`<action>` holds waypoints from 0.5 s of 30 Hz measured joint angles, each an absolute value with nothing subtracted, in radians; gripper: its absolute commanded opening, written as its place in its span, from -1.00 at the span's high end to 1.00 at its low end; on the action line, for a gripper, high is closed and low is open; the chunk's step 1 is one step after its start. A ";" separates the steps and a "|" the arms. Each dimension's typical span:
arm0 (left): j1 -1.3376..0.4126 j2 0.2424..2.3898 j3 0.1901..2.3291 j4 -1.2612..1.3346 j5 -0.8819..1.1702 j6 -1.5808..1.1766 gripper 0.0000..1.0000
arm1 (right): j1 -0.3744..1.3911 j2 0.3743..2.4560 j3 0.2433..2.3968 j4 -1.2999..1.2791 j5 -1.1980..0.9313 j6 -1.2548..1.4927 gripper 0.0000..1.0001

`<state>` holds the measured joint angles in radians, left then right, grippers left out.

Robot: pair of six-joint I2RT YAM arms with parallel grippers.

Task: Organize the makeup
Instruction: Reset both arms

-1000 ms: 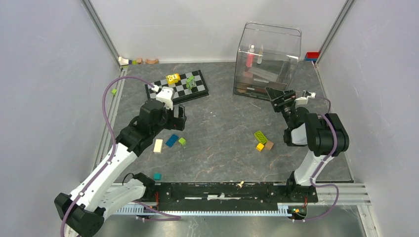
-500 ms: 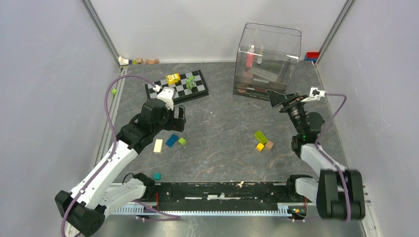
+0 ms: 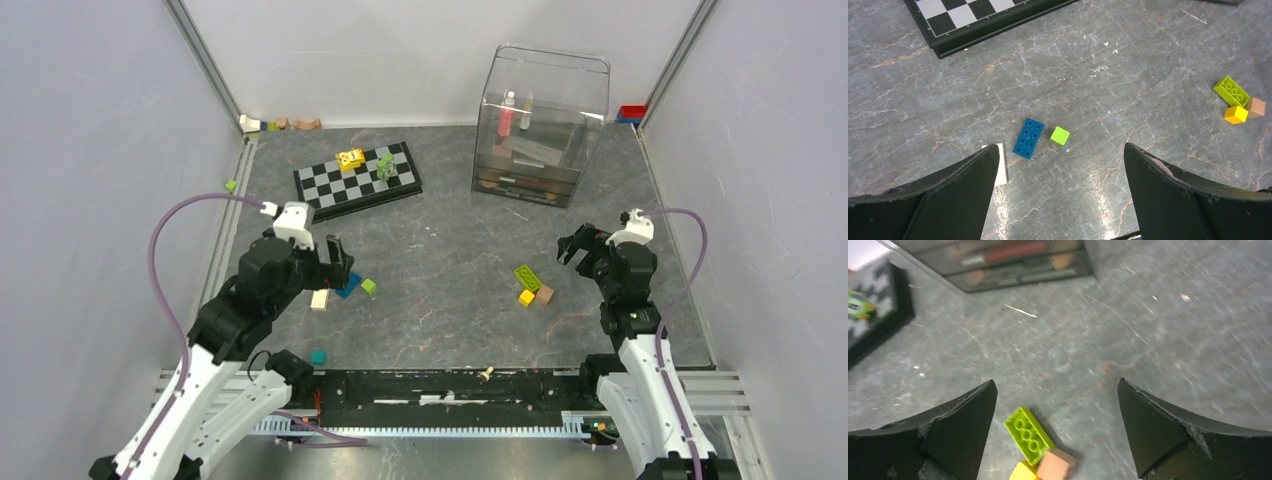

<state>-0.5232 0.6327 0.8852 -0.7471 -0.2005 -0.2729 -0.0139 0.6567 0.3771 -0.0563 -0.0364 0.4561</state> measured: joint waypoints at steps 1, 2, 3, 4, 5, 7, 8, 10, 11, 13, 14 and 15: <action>-0.523 0.607 0.879 -0.753 -0.206 -0.277 -1.00 | -0.014 0.644 0.377 -0.092 -0.017 0.447 -0.95; -0.523 0.589 0.873 -0.754 -0.209 -0.278 -1.00 | -0.014 0.633 0.376 -0.121 0.001 0.439 -0.95; -0.523 0.569 0.865 -0.754 -0.213 -0.279 -1.00 | -0.014 0.623 0.373 -0.160 0.024 0.429 -0.95; -0.523 0.552 0.857 -0.755 -0.216 -0.279 -1.00 | -0.014 0.617 0.368 -0.183 0.040 0.421 -0.95; -0.523 0.543 0.851 -0.754 -0.217 -0.280 -1.00 | -0.014 0.613 0.362 -0.208 0.056 0.413 -0.95; -0.523 0.533 0.841 -0.756 -0.220 -0.280 -1.00 | -0.014 0.606 0.346 -0.250 0.084 0.392 -0.95; -0.523 0.531 0.838 -0.755 -0.223 -0.280 -1.00 | -0.014 0.604 0.337 -0.270 0.096 0.382 -0.95; -0.523 0.531 0.834 -0.755 -0.229 -0.281 -1.00 | -0.014 0.598 0.323 -0.295 0.115 0.373 -0.95; -0.523 0.532 0.833 -0.756 -0.231 -0.281 -1.00 | -0.014 0.593 0.315 -0.308 0.120 0.368 -0.95; -0.523 0.532 0.833 -0.758 -0.231 -0.281 -1.00 | -0.014 0.584 0.310 -0.321 0.126 0.364 -0.95; -0.523 0.532 0.833 -0.758 -0.231 -0.281 -1.00 | -0.014 0.580 0.310 -0.325 0.128 0.361 -0.96; -0.523 0.532 0.833 -0.758 -0.233 -0.281 -1.00 | -0.014 0.573 0.309 -0.326 0.131 0.361 -0.95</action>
